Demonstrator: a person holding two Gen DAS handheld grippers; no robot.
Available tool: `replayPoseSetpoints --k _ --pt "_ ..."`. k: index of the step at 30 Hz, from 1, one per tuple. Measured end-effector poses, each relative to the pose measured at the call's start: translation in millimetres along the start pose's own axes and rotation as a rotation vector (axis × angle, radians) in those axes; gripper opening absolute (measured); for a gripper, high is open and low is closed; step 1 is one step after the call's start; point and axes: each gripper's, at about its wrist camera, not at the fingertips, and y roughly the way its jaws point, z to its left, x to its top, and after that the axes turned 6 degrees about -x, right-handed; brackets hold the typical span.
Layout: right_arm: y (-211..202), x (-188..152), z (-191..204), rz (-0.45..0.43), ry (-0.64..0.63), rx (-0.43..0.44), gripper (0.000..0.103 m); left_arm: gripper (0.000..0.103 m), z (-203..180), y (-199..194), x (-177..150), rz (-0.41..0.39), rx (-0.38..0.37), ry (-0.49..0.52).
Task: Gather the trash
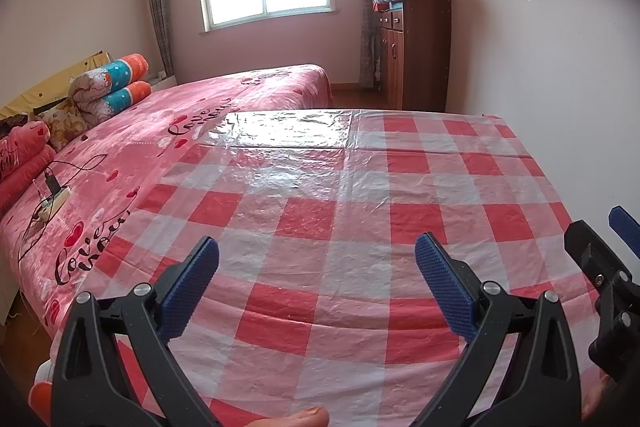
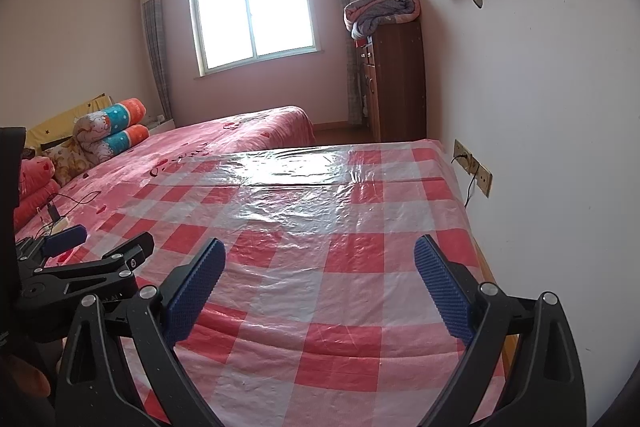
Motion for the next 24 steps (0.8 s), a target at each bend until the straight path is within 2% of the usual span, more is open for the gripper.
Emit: replayPoseSetpoints --k 21,24 --pt "3.3 -2.3 1.7 0.018 -0.002 0.006 0.094 0.099 -0.1 8.6 -4.3 -0.001 0.006 0.005" --pt "10.4 -4.4 3.0 0.053 -0.002 0.005 0.095 0.099 3.8 18.6 -5.3 0.042 -0.020 -0.018"
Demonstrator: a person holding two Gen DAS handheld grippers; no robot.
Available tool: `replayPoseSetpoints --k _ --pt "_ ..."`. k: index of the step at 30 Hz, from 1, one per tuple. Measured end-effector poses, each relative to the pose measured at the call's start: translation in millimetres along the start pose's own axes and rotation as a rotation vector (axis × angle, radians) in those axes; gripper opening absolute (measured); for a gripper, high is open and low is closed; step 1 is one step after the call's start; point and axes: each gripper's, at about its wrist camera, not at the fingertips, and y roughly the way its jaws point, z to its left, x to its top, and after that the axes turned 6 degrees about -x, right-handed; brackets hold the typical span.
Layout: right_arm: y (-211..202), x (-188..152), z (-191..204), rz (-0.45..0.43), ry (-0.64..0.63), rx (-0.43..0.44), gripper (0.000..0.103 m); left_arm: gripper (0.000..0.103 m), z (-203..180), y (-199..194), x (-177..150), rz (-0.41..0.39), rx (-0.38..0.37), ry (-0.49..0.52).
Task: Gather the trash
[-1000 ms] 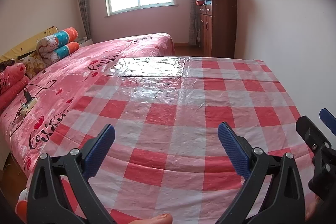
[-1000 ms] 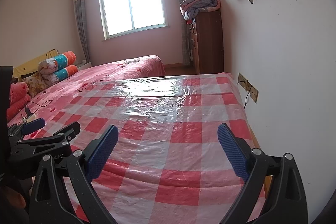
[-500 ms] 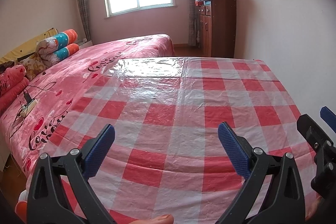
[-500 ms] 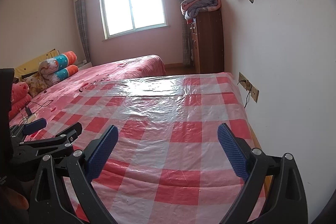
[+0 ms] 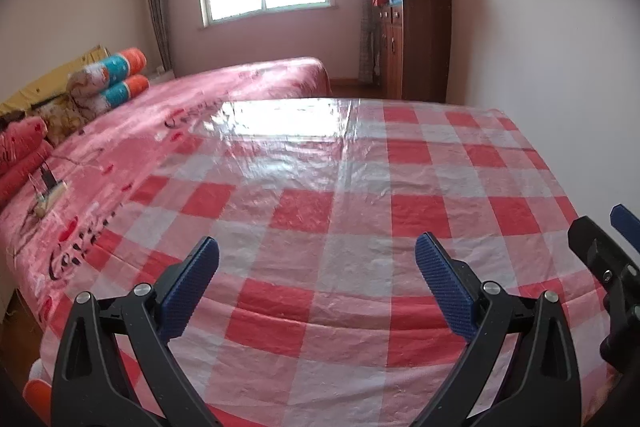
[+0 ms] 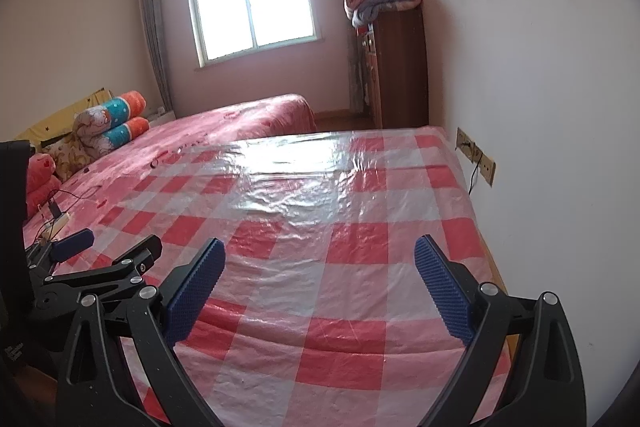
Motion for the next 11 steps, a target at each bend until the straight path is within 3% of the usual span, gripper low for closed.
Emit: replayPoseSetpoints --k 7,11 --pt "36.8 -8.6 6.0 0.184 -0.007 -0.034 0.096 0.099 9.5 49.1 -5.0 0.193 -0.032 -0.053" --pt "50.7 -11.7 5.4 0.256 0.011 -0.051 0.096 0.099 9.2 68.0 -10.0 0.248 -0.043 -0.063"
